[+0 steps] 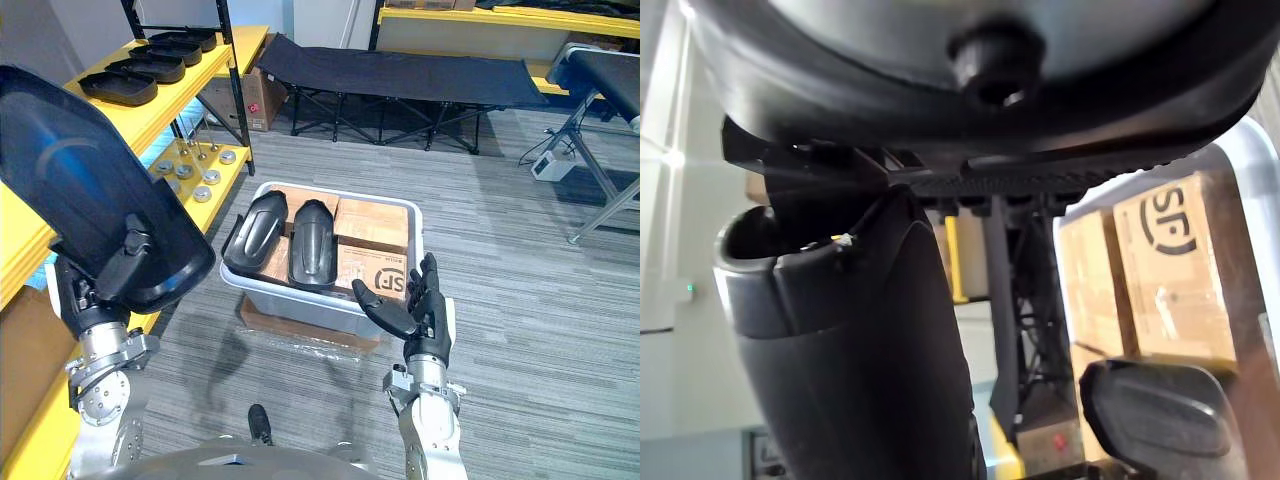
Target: Walk over and take three plastic housings, then place them on the shelf
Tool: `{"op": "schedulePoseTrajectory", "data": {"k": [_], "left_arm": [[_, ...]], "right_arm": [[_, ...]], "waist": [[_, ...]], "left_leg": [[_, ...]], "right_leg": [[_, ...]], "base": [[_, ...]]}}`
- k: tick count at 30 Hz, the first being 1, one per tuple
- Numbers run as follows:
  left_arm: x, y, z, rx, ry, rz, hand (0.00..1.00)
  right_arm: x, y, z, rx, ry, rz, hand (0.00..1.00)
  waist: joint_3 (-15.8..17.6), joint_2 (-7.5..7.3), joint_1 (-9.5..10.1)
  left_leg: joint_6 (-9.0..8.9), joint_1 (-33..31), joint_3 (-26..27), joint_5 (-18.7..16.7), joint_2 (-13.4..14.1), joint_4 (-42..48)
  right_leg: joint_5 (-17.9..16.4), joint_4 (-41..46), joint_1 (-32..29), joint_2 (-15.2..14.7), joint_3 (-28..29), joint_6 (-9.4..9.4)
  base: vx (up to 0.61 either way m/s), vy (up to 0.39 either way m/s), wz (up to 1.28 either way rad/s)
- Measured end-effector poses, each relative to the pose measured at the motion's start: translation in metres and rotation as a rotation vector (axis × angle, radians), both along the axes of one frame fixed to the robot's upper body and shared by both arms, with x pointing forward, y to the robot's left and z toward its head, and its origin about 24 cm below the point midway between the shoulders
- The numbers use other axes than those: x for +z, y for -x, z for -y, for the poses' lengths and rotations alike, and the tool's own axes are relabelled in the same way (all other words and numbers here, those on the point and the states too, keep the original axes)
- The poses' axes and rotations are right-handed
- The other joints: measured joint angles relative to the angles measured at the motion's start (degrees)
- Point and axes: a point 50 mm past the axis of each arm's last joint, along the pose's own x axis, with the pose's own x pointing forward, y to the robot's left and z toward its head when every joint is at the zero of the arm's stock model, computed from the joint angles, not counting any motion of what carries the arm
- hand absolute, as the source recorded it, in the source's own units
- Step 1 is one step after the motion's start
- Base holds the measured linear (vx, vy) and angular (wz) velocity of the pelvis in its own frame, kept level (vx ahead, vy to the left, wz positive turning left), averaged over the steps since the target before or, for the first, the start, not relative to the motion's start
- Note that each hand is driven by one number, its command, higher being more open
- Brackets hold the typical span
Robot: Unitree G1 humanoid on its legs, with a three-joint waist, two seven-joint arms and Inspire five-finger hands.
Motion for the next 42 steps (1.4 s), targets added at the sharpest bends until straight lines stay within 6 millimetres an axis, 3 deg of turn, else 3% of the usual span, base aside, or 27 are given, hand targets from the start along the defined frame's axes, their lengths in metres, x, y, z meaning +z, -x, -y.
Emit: {"op": "schedulePoseTrajectory", "data": {"k": [10,14,19,22,27,29,30,32,34,36,39,41,42], "left_arm": [[0.002,0.002,-0.002,0.034,-0.014,0.015,0.0],[0.013,0.01,-0.009,0.072,-0.094,0.041,0.0],[0.035,0.019,-0.024,0.116,-0.194,0.117,0.0],[0.036,0.027,-0.034,0.168,-0.203,0.108,0.0],[0.028,0.036,-0.037,0.177,-0.193,0.062,0.0],[0.028,0.035,-0.035,0.13,-0.182,0.066,0.0],[0.028,0.034,-0.034,0.117,-0.178,0.069,0.0],[0.03,0.024,-0.023,0.002,-0.147,0.113,0.0],[0.031,0.016,-0.012,-0.095,-0.123,0.138,0.0],[0.03,0.014,-0.005,-0.136,-0.105,0.144,0.0],[0.028,0.015,-0.005,-0.141,-0.108,0.135,0.0],[0.026,0.01,-0.002,-0.191,-0.12,0.145,0.0],[0.023,0.0,0.005,-0.277,-0.107,0.15,0.0]], "right_arm": [[0.001,-0.005,-0.006,0.012,-0.066,0.021,1.0],[0.004,-0.02,-0.019,0.067,-0.128,0.085,1.0],[0.024,-0.056,-0.055,0.19,-0.144,0.208,1.0],[0.039,-0.073,-0.075,0.279,-0.126,0.265,1.0],[0.054,-0.091,-0.084,0.369,-0.035,0.32,1.0],[0.062,-0.098,-0.082,0.401,-0.007,0.345,1.0],[0.063,-0.099,-0.082,0.406,-0.001,0.344,1.0],[0.065,-0.098,-0.069,0.384,0.028,0.334,1.0],[0.06,-0.095,-0.057,0.366,0.061,0.301,1.0],[0.056,-0.092,-0.053,0.371,0.07,0.284,1.0],[0.051,-0.088,-0.064,0.447,0.052,0.274,1.0],[0.047,-0.082,-0.067,0.459,0.033,0.274,1.0],[0.041,-0.076,-0.063,0.434,0.023,0.252,1.0]], "waist": [[0.97,-1.15,0.05],[1.08,-1.18,0.16],[1.11,-0.84,3.89],[1.13,-0.76,6.77],[1.24,-0.97,9.4],[1.41,-1.2,9.25],[1.49,-1.47,9.24],[2.69,-1.87,7.27],[3.06,-1.16,6.58],[3.69,-0.04,6.5],[3.79,0.94,6.61],[3.86,0.4,5.96],[3.88,0.3,4.24]], "left_leg": [[-0.1,-0.06,0.24,-0.05,0.09,0.01],[-0.16,-0.11,-0.98,-0.01,-0.19,0.0],[-0.52,-0.13,-6.03,0.64,-1.17,0.01],[-0.42,-0.13,-7.86,0.87,-1.67,0.05],[-0.16,-0.21,-11.02,1.37,-2.52,0.23],[-0.29,-0.57,-12.75,1.67,-3.22,0.05],[0.28,-0.83,-11.15,0.44,-3.07,0.16],[0.83,-3.59,2.84,-5.33,0.3,7.84],[1.04,-3.71,8.77,-5.43,2.2,9.78],[1.04,-3.86,7.83,-4.83,1.47,9.45],[2.11,-4.04,7.93,-2.27,0.32,7.77],[2.86,-4.1,5.69,-0.94,-0.97,5.79],[3.75,-3.63,2.19,-0.27,-2.83,4.16]], "right_leg": [[-0.08,-0.01,-0.2,0.06,0.16,-0.12],[-0.15,-0.13,0.77,-0.04,-1.61,-0.16],[-0.69,-1.02,3.58,0.12,-6.84,-0.12],[-1.01,-0.99,4.59,0.13,-8.72,-0.14],[-1.45,-0.96,6.06,0.15,-11.32,-0.48],[-1.86,-0.87,7.76,0.22,-14.69,0.08],[-1.82,-1.03,8.24,0.3,-15.87,0.49],[-1.48,-1.13,10.92,0.11,-23.06,1.01],[-3.49,0.14,12.26,-0.39,-26.54,1.16],[-5.2,2.03,12.22,-1.19,-27.25,1.18],[-6.8,4.91,10.53,-2.49,-26.52,2.5],[-9.49,8.91,8.6,-2.53,-20.99,1.57],[-9.89,11.0,7.98,-2.19,-14.58,0.78]], "base": [[0.04,0.004,-0.01],[0.04,0.002,0.15],[0.03,-0.018,0.51],[0.02,-0.018,0.38],[0.01,-0.006,0.4],[-0.03,-0.001,0.63],[-0.07,0.006,0.89],[-0.08,0.024,1.45],[-0.05,0.03,1.32],[-0.04,0.039,0.72],[-0.04,0.063,0.11],[-0.02,0.035,0.6],[-0.02,0.03,1.41]]}}
